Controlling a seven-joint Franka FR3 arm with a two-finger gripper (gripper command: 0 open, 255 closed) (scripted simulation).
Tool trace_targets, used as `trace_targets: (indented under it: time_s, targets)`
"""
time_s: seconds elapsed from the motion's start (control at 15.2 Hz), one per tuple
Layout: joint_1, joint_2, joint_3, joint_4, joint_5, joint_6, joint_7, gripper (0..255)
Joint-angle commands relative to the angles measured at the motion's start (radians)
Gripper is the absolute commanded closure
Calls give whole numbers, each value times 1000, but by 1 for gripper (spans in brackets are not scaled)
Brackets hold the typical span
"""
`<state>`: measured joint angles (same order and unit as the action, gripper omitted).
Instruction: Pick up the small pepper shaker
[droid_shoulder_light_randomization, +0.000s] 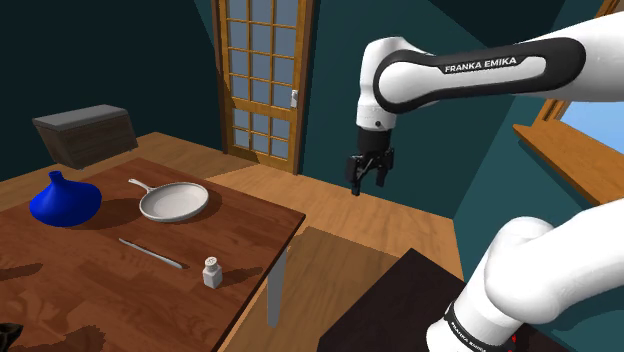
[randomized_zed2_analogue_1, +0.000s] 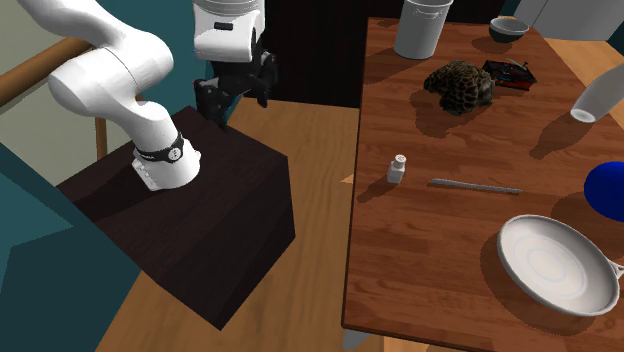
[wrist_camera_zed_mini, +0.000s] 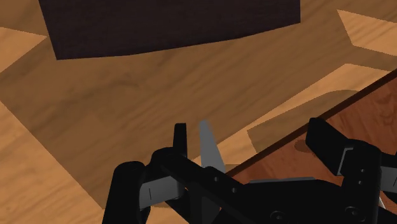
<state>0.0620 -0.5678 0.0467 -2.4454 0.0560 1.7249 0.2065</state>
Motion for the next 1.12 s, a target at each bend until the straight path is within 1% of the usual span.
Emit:
trace_targets:
  time_s: [0.0, 0.26, 0.53, 0.79, 1.06]
  targets:
    - [14, 62, 26, 16, 14, 47, 25, 0]
    - [38, 196, 74, 62, 30, 134, 72, 0]
    - [58, 339, 118, 128, 31, 209, 122, 0]
    - [79, 486, 155, 213, 15, 269, 175, 0]
    - [103, 637, 183, 317, -16, 311, 230, 0]
